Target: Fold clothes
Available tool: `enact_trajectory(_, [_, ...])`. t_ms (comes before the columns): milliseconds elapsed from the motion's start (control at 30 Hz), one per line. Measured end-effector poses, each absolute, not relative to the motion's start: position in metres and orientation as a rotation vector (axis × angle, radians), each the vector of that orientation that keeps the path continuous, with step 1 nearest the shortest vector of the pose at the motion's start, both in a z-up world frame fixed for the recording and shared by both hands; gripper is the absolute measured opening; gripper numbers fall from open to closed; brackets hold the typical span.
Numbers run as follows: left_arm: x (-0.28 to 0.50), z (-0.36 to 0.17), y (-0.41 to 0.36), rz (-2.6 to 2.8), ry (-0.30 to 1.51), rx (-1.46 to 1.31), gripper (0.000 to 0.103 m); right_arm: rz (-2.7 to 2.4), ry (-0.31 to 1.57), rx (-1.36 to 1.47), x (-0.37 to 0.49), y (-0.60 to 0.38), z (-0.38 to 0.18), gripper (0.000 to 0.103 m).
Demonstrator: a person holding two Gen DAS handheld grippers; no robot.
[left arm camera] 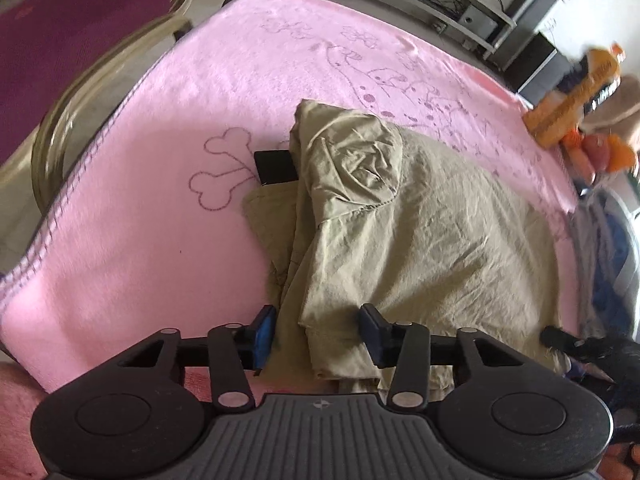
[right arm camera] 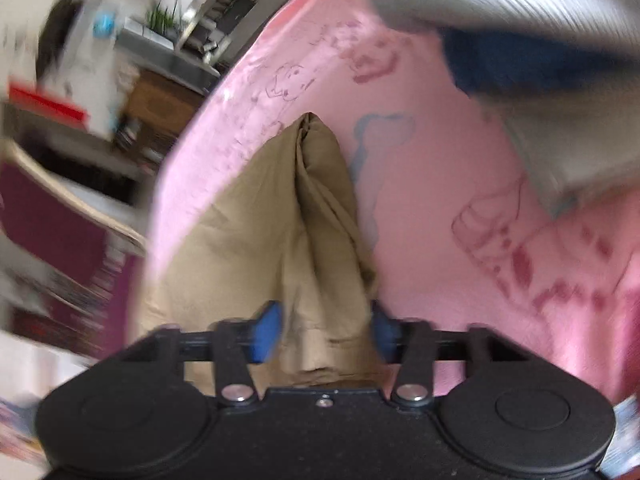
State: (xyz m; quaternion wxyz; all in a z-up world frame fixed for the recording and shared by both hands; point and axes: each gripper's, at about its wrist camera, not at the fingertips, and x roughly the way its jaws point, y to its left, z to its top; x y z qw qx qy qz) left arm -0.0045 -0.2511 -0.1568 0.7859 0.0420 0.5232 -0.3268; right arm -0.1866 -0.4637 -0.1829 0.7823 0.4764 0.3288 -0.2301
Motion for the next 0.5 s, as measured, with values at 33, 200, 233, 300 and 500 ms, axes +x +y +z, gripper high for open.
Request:
enact_trajectory(33, [-0.007, -0.156, -0.252, -0.706, 1.118, 0.11, 0.041, -0.51, 0.723, 0.965, -0.18, -0.457, -0.176, 0.017])
enact_trajectory(200, [-0.009, -0.155, -0.248, -0.716, 1.14, 0.067, 0.041, -0.496, 0.709, 0.599, -0.141, -0.426, -0.117, 0.007])
enact_trajectory(233, [-0.009, -0.155, -0.247, -0.718, 1.149, 0.048, 0.041, -0.483, 0.696, 0.527, -0.131, -0.42, -0.1, 0.007])
enact_trajectory(300, [-0.01, -0.153, -0.247, -0.736, 1.162, 0.004, 0.041, -0.456, 0.666, 0.378, -0.106, -0.409, -0.066, 0.007])
enact_trajectory(500, [-0.024, -0.13, -0.248, -0.818, 1.07, -0.042, 0.04, -0.373, 0.588, -0.152, -0.037, -0.368, -0.002, 0.005])
